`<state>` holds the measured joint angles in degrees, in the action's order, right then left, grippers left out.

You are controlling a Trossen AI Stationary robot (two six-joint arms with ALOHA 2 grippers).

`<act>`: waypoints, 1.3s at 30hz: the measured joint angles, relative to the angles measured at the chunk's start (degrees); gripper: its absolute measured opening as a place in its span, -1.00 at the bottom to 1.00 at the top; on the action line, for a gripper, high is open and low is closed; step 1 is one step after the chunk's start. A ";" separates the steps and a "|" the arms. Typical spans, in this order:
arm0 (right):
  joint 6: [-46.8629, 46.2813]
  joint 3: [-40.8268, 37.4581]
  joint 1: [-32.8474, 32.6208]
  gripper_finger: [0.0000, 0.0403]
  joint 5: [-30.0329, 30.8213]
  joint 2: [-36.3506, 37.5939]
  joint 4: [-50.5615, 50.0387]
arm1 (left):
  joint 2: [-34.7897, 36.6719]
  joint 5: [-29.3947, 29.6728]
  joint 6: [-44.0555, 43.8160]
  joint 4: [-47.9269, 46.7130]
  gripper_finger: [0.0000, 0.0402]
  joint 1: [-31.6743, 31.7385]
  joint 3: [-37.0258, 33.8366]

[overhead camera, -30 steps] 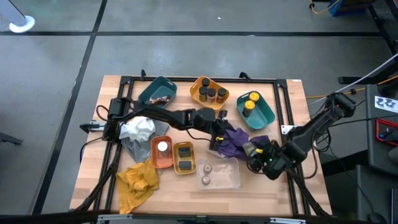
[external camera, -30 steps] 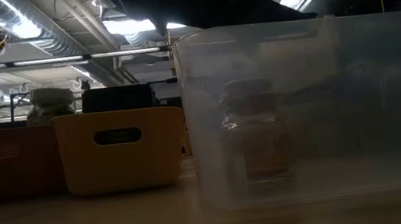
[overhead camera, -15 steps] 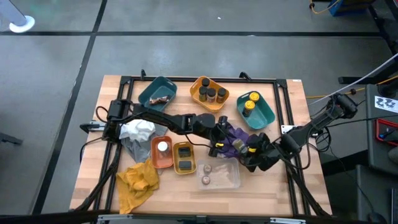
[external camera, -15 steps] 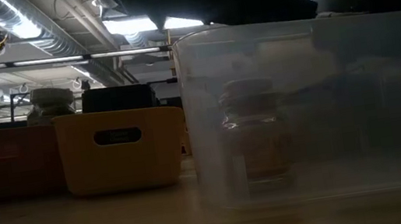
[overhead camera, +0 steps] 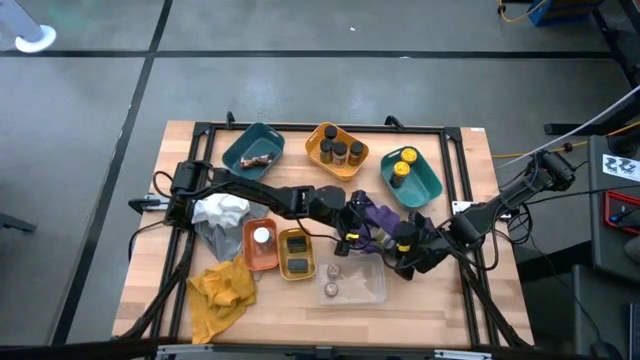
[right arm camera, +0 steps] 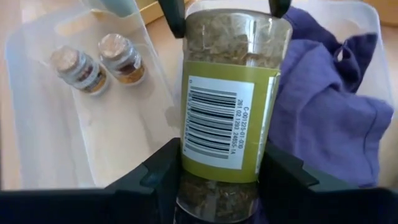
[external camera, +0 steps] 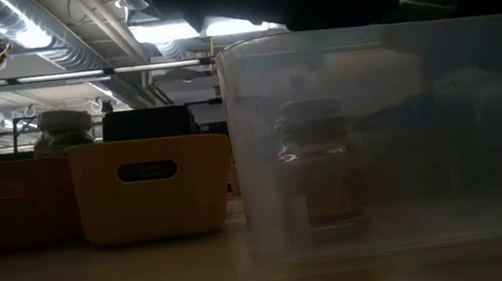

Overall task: Sort spices by type
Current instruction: Put the green spice bottle into the yellow bin

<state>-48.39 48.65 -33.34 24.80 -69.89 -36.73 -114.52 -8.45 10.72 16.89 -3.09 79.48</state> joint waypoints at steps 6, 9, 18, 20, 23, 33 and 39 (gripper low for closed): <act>8.64 -0.01 -0.04 -0.14 0.57 0.00 0.20 | 0.13 -0.27 -0.02 -0.03 -0.17 -0.09 0.00; 10.35 -0.03 0.00 -0.14 0.86 -0.02 0.60 | 0.16 -0.41 0.41 0.29 -0.17 -0.09 0.03; 11.58 0.02 0.04 -0.14 1.73 -0.04 1.34 | 0.09 0.04 -1.22 1.94 -0.17 -0.02 0.07; 11.58 0.02 0.04 -0.14 1.75 -0.04 1.31 | 0.07 0.15 -1.61 1.60 -0.17 -0.25 0.07; 12.83 0.02 0.02 -0.14 2.09 -0.07 1.29 | 0.07 0.69 -0.83 -0.16 -0.17 -0.58 0.15; 17.54 0.02 0.02 -0.14 2.92 -0.11 2.40 | 0.09 2.20 -7.56 -2.94 0.05 -0.72 0.14; 17.52 0.26 0.01 -0.14 4.82 0.02 3.54 | -0.33 2.87 -7.34 -4.07 0.18 -0.87 -0.13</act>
<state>-30.87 48.90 -33.33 29.61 -69.87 -33.19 -114.85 -5.57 3.38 12.81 -3.97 79.35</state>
